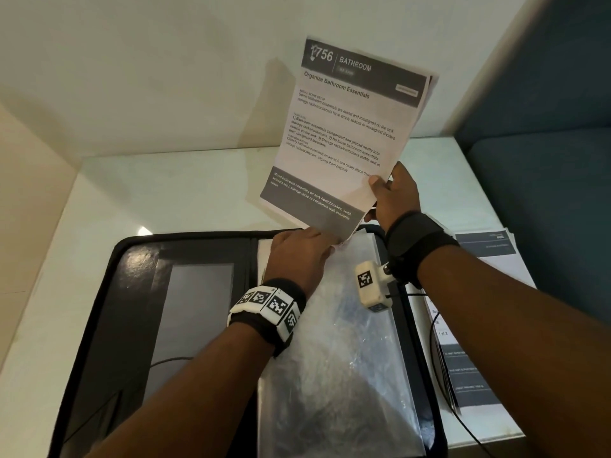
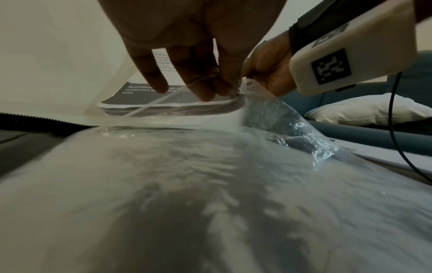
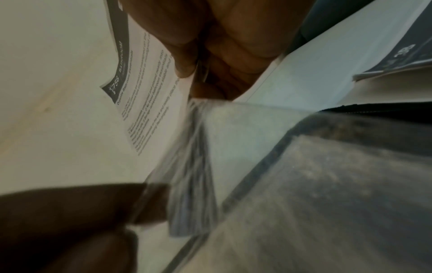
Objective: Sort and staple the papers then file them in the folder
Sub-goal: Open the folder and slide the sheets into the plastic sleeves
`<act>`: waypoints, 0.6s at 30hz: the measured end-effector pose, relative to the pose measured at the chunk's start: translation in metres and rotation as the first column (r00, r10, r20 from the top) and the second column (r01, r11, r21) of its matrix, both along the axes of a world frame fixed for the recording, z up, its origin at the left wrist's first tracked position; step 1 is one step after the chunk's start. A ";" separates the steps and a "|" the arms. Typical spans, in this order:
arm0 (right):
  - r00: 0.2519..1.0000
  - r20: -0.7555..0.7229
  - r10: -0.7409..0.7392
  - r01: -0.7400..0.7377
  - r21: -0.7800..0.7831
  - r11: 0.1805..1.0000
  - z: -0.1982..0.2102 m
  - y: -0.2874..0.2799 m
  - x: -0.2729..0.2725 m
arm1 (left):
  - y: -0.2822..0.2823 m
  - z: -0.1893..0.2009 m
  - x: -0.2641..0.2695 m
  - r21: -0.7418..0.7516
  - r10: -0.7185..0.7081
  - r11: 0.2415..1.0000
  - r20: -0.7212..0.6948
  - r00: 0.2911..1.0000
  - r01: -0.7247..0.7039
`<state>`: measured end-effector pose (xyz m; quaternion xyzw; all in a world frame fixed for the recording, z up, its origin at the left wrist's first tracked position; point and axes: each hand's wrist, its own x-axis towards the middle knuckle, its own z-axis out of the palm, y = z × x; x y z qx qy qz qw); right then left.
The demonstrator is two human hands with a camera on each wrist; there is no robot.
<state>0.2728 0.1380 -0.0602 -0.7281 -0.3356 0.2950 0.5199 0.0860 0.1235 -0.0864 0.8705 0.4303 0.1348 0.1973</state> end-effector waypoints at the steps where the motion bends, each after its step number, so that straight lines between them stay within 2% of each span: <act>1: 1.000 0.003 0.001 -0.001 0.004 1.000 -0.001 0.001 -0.002 | 0.001 -0.001 0.002 -0.004 0.002 1.000 -0.009 1.000 -0.002; 7: 0.999 -0.002 0.050 -0.050 -0.007 0.999 -0.010 0.004 -0.011 | 0.006 -0.005 0.008 -0.019 -0.042 0.999 0.066 0.997 0.043; 12: 0.995 0.073 0.063 -0.062 -0.025 0.998 -0.007 0.003 -0.001 | 0.019 0.000 0.008 -0.078 0.025 0.997 0.050 0.998 -0.021; 15: 0.990 0.101 0.101 -0.097 -0.044 0.994 -0.007 0.000 0.005 | 0.031 0.001 -0.004 -0.137 0.020 0.990 -0.114 0.993 -0.035; 18: 0.988 0.125 0.087 -0.082 -0.043 0.996 -0.007 0.001 0.007 | 0.045 -0.001 -0.026 -0.207 0.002 0.976 -0.296 0.955 -0.067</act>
